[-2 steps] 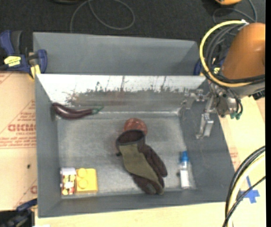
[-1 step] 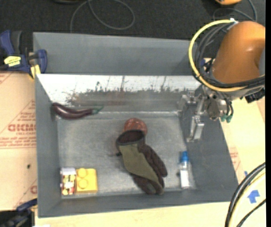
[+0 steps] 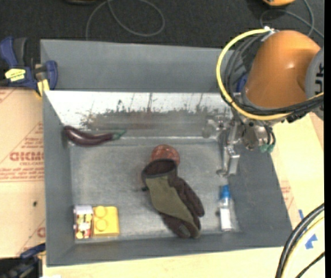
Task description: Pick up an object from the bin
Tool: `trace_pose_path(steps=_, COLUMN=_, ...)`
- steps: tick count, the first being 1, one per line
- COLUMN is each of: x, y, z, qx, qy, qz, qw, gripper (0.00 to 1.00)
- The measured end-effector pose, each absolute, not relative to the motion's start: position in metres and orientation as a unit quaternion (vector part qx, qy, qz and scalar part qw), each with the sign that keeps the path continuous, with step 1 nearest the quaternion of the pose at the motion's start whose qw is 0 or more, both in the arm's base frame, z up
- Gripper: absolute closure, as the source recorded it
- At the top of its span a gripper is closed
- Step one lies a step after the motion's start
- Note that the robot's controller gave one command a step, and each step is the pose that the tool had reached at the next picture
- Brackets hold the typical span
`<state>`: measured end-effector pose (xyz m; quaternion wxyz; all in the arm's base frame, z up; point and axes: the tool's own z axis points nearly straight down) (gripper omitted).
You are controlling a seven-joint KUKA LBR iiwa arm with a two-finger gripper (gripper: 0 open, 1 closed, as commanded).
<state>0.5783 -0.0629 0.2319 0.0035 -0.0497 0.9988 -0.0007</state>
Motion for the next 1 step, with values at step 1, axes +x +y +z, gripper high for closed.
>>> trace_pose_path(steps=1, x=0.5453, y=-0.0612, z=0.2470, qx=-0.165, qy=0.986, qz=0.000, qw=-0.002, gripper=0.00)
